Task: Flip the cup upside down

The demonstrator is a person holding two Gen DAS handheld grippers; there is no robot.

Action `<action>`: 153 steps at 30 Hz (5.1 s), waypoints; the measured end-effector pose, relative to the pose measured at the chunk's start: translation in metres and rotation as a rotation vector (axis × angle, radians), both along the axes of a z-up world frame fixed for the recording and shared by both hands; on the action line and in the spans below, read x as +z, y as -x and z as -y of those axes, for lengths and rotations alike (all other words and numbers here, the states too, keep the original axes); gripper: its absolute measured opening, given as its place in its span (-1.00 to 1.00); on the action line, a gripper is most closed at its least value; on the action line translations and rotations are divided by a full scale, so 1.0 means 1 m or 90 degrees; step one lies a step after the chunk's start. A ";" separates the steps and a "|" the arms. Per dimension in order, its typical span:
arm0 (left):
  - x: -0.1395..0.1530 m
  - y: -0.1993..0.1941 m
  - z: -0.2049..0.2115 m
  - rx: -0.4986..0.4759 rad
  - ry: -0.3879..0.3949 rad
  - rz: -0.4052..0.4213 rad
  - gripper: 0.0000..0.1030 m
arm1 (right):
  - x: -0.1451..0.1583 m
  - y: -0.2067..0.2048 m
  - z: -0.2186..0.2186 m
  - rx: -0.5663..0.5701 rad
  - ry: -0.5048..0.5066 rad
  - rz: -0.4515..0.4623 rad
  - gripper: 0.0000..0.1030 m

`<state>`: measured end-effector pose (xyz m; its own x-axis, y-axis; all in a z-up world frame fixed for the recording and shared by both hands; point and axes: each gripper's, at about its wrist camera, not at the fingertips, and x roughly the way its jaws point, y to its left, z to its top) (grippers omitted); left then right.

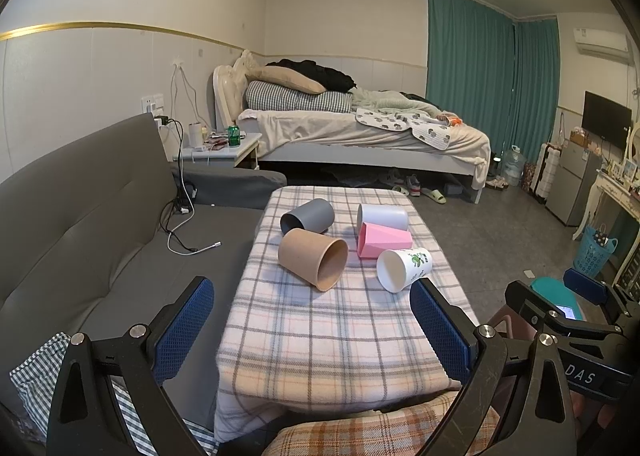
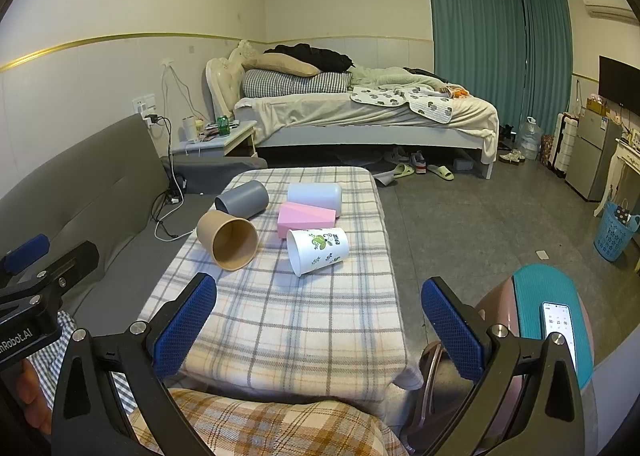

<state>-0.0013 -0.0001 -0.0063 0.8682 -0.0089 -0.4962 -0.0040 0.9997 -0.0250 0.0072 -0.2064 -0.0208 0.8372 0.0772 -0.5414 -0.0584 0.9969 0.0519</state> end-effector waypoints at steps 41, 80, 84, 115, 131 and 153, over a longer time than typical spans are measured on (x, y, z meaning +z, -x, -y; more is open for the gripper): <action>-0.001 0.000 -0.001 0.001 -0.001 -0.004 0.97 | -0.006 -0.001 -0.003 0.000 -0.004 -0.009 1.00; -0.018 -0.109 -0.075 0.038 0.010 -0.079 0.97 | 0.003 -0.125 -0.062 0.006 0.015 -0.142 1.00; -0.024 -0.139 -0.093 0.045 0.007 -0.092 0.97 | 0.002 -0.159 -0.086 0.031 0.013 -0.162 1.00; -0.095 -0.290 -0.165 0.107 0.024 -0.195 0.97 | -0.146 -0.442 -0.169 -0.013 -0.192 -0.542 0.89; -0.078 -0.279 -0.167 0.121 0.001 -0.195 0.97 | -0.148 -0.453 -0.174 0.015 -0.181 -0.528 0.55; 0.020 -0.170 -0.115 0.108 -0.002 -0.071 0.97 | 0.016 -0.282 -0.124 0.134 -0.140 -0.349 0.37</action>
